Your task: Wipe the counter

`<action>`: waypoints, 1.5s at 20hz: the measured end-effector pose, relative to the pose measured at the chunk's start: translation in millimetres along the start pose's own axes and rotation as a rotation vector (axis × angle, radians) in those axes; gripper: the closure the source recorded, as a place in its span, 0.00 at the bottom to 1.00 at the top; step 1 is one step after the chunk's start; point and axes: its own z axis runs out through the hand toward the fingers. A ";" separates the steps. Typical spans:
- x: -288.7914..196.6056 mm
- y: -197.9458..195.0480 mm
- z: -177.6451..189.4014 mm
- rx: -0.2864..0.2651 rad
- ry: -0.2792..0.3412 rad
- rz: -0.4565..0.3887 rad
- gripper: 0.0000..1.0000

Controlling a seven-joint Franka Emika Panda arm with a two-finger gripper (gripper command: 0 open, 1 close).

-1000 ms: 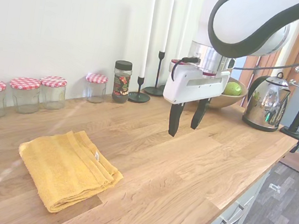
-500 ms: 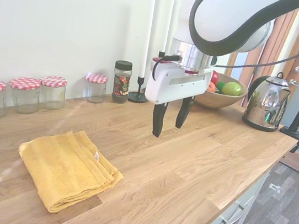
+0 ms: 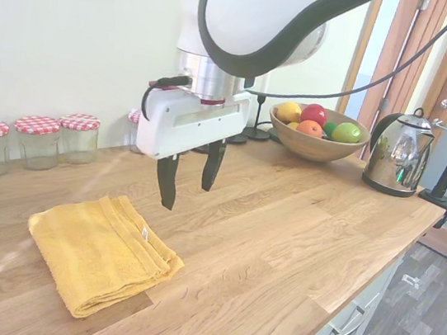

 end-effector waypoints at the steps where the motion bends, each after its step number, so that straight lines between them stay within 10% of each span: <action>1: -2.5 -13.8 -0.1 -0.005 0.001 -0.014 0.00; 12: -19.8 -125.9 29.1 -0.073 0.024 -0.102 0.00; 30: 3.8 -167.7 69.1 -0.132 0.009 -0.095 0.00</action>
